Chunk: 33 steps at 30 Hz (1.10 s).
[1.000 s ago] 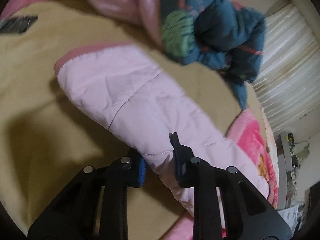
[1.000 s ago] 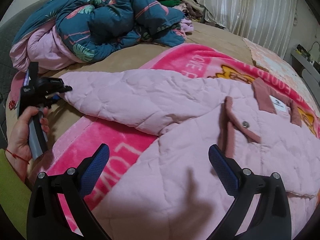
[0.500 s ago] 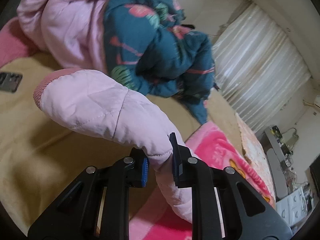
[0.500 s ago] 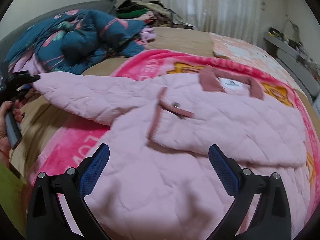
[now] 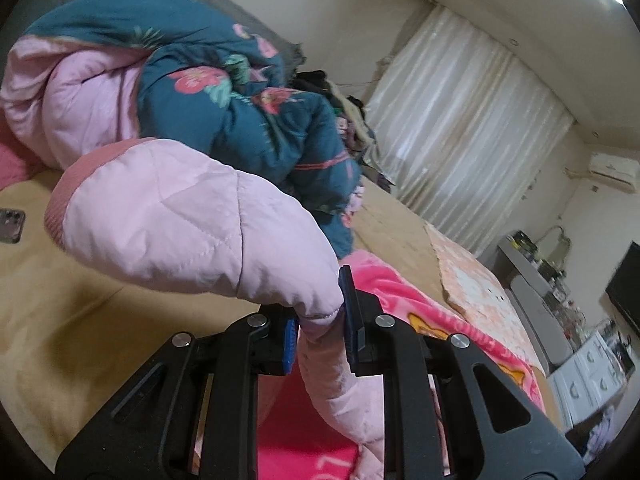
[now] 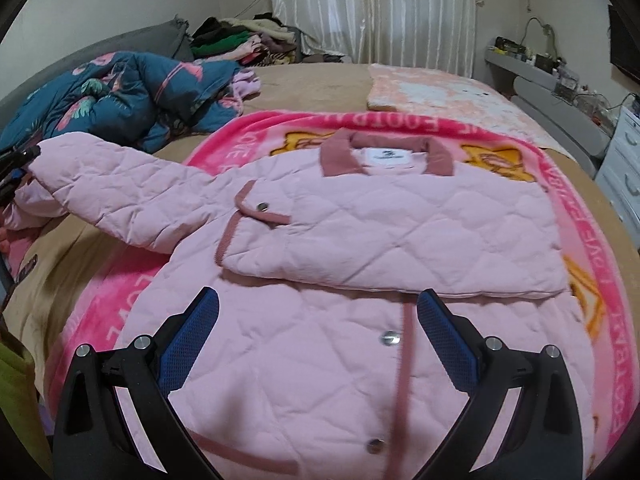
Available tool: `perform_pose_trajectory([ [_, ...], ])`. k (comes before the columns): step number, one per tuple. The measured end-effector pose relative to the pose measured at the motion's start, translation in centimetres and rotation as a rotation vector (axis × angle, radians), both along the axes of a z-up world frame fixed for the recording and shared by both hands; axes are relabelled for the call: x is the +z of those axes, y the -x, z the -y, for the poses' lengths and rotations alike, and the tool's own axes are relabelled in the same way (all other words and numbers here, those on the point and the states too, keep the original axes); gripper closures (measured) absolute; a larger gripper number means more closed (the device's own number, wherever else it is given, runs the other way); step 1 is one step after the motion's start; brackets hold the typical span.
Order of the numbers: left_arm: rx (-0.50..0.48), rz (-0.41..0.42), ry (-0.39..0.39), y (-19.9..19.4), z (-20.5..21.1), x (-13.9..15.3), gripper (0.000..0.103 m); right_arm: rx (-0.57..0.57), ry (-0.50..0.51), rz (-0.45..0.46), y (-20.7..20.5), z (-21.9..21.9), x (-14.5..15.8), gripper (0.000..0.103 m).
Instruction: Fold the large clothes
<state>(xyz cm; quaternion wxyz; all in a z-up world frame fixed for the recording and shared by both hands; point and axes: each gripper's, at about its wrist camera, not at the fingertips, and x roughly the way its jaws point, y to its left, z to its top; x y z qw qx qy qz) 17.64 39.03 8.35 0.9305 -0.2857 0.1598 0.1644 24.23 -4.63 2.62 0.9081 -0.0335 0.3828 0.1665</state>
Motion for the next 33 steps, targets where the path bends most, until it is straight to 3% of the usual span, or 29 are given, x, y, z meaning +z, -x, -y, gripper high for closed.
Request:
perform_pose_trajectory([
  [12,-0.062,-0.037,-0.098,-0.8,5.2,4.0,0.092,-0.067,-0.081,0.044,0.9,5.3,2.8,0.004],
  [33,-0.218,-0.059,-0.248,-4.0,17.5,8.2,0.093,-0.216,-0.196,0.030,2.8,16.0,2.1,0.004],
])
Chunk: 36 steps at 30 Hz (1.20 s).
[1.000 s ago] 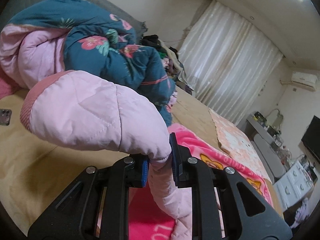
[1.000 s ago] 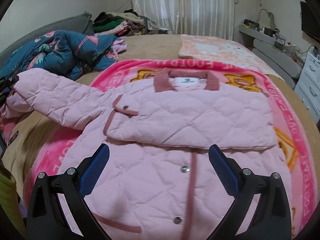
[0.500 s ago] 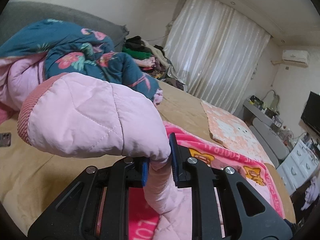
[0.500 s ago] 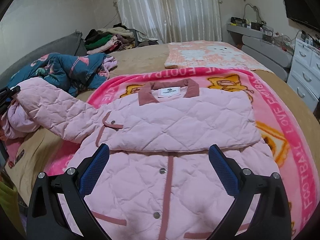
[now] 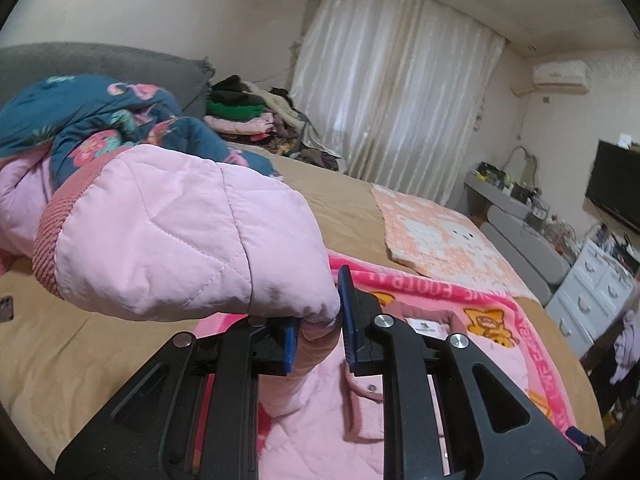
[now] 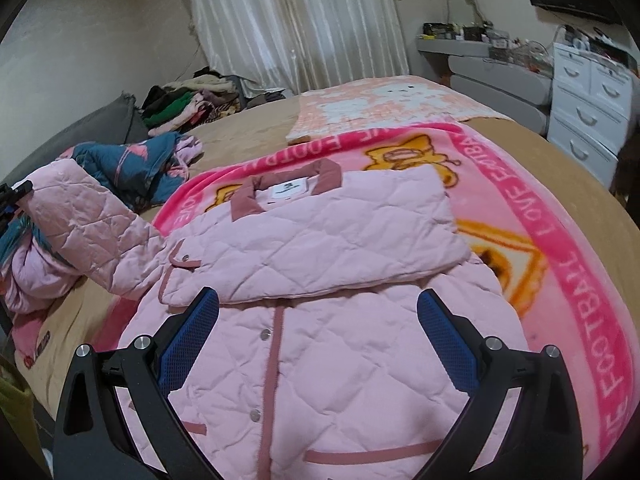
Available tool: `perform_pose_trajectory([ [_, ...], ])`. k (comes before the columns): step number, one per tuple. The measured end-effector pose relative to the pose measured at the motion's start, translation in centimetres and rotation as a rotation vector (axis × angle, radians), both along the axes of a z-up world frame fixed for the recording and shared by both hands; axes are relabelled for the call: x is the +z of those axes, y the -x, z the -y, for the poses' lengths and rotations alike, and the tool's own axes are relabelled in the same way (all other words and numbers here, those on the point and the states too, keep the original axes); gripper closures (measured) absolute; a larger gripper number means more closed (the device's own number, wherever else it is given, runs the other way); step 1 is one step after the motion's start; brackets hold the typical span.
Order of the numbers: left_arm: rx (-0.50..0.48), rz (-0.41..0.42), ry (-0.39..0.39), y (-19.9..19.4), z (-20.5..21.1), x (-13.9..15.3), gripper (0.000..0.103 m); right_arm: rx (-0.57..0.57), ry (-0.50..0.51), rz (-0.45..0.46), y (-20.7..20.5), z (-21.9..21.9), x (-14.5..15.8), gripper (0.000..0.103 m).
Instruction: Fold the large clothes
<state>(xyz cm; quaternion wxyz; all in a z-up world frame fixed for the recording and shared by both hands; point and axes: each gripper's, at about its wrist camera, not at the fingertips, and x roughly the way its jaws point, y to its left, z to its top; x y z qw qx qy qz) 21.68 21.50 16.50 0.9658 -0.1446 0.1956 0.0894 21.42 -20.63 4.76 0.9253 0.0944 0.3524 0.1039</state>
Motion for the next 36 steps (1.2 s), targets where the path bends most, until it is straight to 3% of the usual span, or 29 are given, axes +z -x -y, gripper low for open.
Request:
perform_pose_trajectory([
  [13,-0.232,-0.050,-0.103,-2.5,11.9,-1.8,0.093,-0.041,-0.039,-0.027,0.2,3.3,-2.0,0.004],
  [25,-0.389,-0.148,-0.172,-5.0,21.4,-6.8,0.093,-0.109,-0.080,-0.051,0.4,7.4,-3.9,0.004],
  [36,-0.458,-0.271,-0.207,-6.2,25.9,-12.2,0.093,-0.192,-0.134,-0.079,0.6,11.2,-5.1,0.004],
])
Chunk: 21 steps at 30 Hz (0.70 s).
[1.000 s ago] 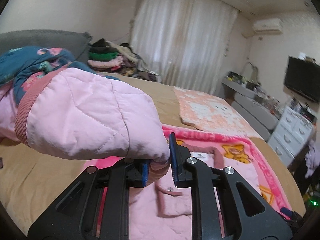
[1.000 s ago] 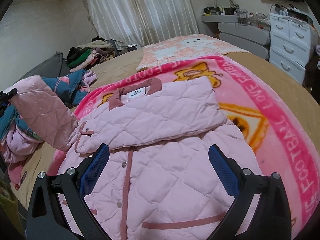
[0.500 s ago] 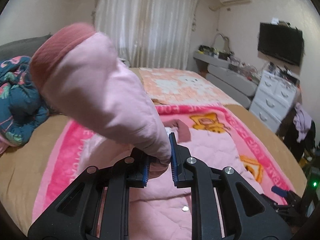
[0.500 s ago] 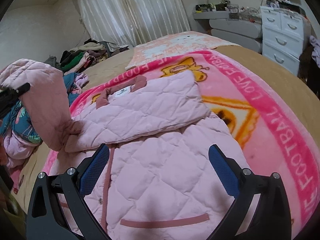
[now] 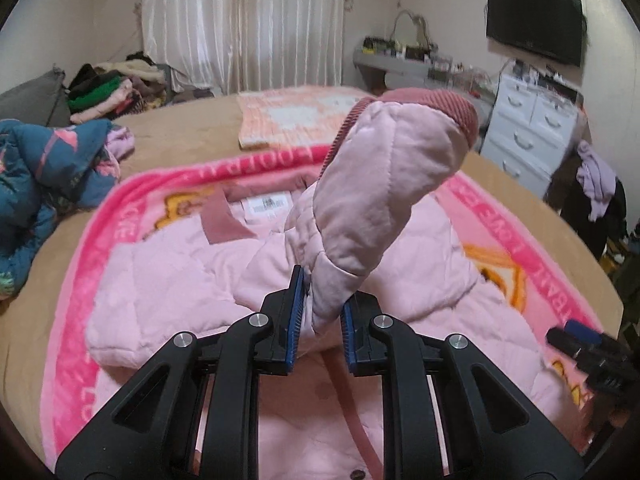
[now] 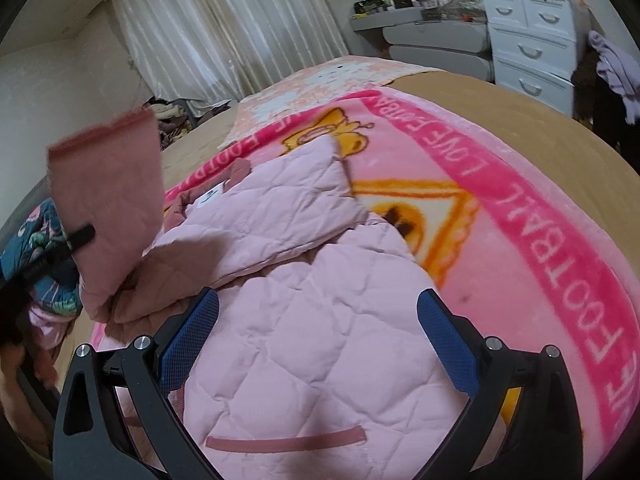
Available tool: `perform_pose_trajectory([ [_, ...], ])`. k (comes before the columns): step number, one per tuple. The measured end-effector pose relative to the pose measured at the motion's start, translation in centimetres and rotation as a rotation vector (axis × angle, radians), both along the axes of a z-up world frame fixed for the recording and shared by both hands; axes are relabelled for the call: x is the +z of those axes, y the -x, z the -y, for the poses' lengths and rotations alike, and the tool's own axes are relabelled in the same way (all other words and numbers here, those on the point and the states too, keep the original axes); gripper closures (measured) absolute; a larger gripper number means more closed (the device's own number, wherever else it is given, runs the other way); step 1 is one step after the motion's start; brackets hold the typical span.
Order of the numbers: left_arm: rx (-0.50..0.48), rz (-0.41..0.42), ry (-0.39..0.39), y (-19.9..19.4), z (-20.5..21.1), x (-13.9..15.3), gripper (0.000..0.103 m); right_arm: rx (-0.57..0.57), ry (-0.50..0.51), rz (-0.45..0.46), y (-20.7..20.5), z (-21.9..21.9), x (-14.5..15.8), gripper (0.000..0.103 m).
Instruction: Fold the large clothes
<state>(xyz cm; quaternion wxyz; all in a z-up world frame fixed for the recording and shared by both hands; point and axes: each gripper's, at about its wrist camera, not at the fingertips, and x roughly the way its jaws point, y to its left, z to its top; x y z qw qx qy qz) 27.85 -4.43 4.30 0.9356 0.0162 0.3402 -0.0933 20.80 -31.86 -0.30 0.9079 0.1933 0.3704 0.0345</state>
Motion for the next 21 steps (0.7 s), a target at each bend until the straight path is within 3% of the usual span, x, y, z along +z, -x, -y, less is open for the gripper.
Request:
perform_pose_trajectory([
  [7,-0.038,-0.075,-0.102,0.4,2.5,-4.2,0.091,-0.024,-0.024,-0.025,-0.2,0.9,-0.7,0.004],
  [10,-0.053,-0.108,-0.165,0.7,3.5,-5.8,0.084,-0.027,-0.043,-0.032,-0.3,1.0,-1.0,0.004],
  [11,-0.058,-0.113,-0.173,0.8,3.6,-5.9,0.079,-0.028,-0.053,-0.037,-0.4,1.0,-1.1,0.004],
  [13,-0.076,-0.138,-0.179,1.2,3.9,-6.5,0.054,-0.028,-0.057,-0.043,-0.5,1.0,-1.2,0.004],
  [14,-0.087,-0.145,-0.166,1.5,3.9,-6.6,0.036,-0.028,-0.054,-0.046,-0.5,0.9,-1.2,0.004],
  [16,-0.096,-0.155,-0.170,1.9,4.1,-7.0,0.034,-0.022,-0.054,-0.048,-0.5,0.8,-1.2,0.004],
  [21,-0.117,-0.205,-0.125,3.9,3.1,-7.6,0.013,-0.003,-0.056,-0.052,-0.6,0.0,-1.2,0.004],
])
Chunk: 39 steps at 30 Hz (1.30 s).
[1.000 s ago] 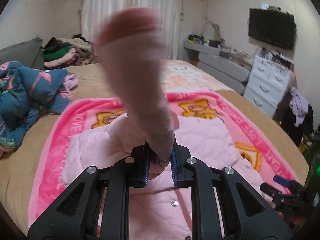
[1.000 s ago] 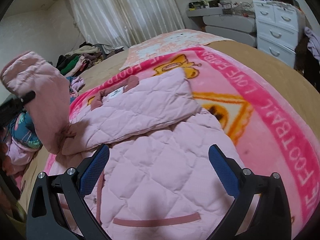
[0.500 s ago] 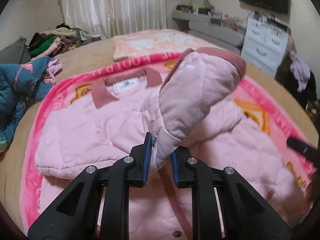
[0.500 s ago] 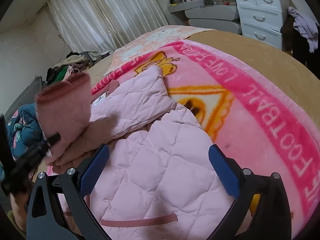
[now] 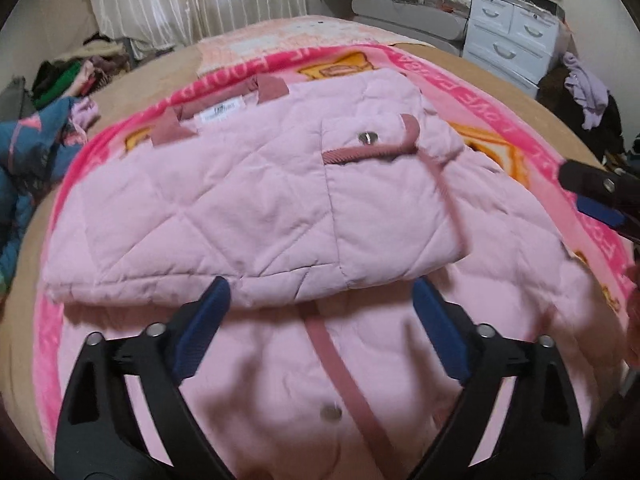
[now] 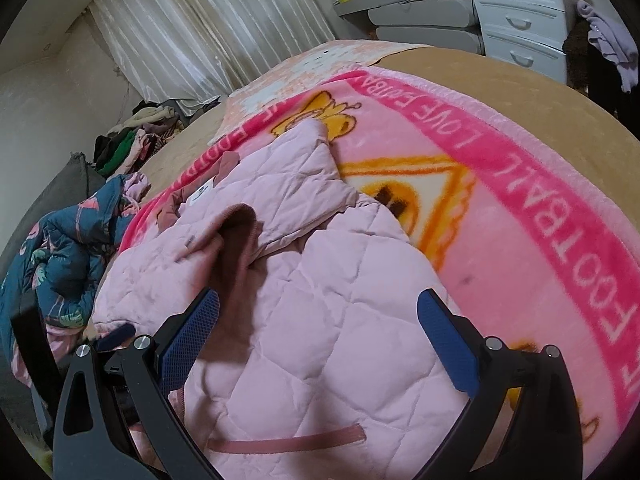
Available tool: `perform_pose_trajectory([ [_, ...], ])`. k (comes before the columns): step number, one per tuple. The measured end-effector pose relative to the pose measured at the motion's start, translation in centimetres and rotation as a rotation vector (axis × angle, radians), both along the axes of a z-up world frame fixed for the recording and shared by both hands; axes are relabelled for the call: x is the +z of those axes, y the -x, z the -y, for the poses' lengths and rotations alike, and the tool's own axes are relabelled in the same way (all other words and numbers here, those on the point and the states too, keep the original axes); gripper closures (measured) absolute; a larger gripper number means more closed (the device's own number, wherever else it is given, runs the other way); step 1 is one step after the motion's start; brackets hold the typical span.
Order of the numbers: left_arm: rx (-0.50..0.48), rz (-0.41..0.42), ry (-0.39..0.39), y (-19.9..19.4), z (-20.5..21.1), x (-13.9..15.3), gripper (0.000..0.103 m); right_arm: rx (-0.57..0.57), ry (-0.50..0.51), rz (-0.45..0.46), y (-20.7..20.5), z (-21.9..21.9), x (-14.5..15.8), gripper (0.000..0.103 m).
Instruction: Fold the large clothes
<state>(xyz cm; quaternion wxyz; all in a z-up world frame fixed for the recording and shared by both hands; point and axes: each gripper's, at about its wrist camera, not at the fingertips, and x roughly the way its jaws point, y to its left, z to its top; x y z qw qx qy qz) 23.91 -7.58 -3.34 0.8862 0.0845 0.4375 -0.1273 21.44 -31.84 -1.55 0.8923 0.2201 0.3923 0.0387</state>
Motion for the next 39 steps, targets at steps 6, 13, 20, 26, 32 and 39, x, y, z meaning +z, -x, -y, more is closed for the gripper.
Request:
perform_pose_trajectory([
  [6,0.060,0.017,0.055,2.2,-3.7,1.7,0.009,0.065,-0.043,-0.022,-0.7,-2.3,-0.3,0.004],
  [13,0.238,0.050,0.079,1.8,-10.2,4.0,0.009,0.200,-0.074,-0.073,-2.6,-7.4,-1.3,0.004],
  [20,0.399,0.070,0.128,2.1,-16.7,4.7,0.009,0.222,-0.073,-0.123,-5.1,-9.7,-3.4,0.005],
  [26,0.490,0.086,0.179,3.1,-20.7,4.9,0.009,0.203,-0.128,-0.160,-6.3,-10.2,-5.9,0.036],
  [32,0.522,0.089,0.193,3.0,-21.9,4.2,0.009,0.268,-0.053,-0.090,-5.9,-11.5,-4.9,0.080],
  [39,0.509,0.092,0.196,2.3,-21.8,4.3,0.009,0.386,0.128,0.130,-5.6,-13.9,2.1,0.086],
])
